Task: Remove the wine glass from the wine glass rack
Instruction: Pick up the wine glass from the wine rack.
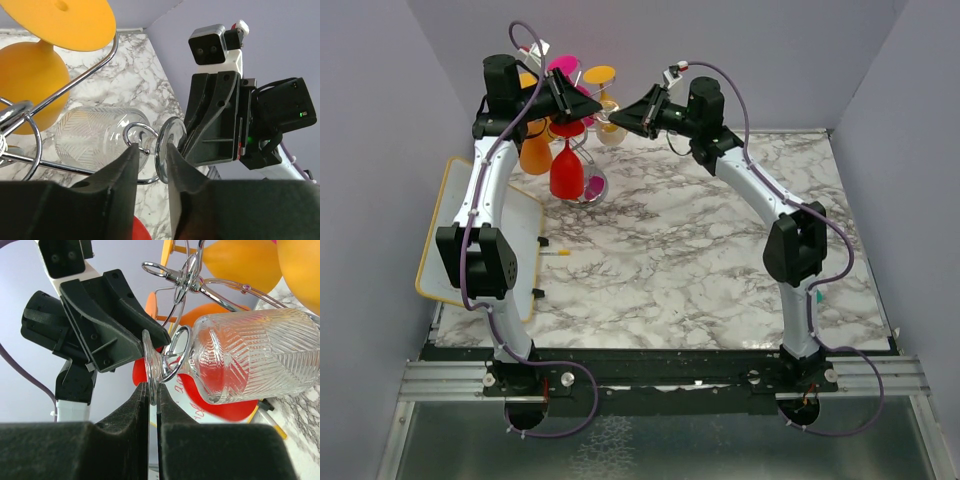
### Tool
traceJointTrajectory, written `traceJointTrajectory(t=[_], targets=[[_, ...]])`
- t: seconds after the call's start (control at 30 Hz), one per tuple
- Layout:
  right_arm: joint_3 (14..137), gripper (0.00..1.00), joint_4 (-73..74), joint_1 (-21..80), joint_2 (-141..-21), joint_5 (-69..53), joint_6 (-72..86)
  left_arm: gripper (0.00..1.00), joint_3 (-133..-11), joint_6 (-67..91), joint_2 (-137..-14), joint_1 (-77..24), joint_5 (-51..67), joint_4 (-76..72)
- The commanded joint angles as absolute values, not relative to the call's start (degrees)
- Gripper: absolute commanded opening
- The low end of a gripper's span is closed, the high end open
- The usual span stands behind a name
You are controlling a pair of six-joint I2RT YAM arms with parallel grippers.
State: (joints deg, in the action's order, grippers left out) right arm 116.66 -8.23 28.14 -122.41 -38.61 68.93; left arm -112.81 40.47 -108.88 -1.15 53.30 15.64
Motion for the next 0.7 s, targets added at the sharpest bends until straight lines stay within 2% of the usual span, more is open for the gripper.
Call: traceJointTrajectory(t=[0.0,0.27,0.67], targets=[[115.81,0.00,-12.46,27.83,-118.69,-38.18,72.23,0.37,-114.26,37.86,-108.07,-0.53,52.37,16.43],[114.64,0.00,-18.32,27.03,-119.25,-37.18,80.27,0.55,-115.66,35.96,-107.09,-0.53,51.89,16.35],[116.94,0.00,-18.33,27.11,-121.24,-36.82,86.66,0.58,-114.08,33.04,-104.72,-0.53,51.66,16.35]])
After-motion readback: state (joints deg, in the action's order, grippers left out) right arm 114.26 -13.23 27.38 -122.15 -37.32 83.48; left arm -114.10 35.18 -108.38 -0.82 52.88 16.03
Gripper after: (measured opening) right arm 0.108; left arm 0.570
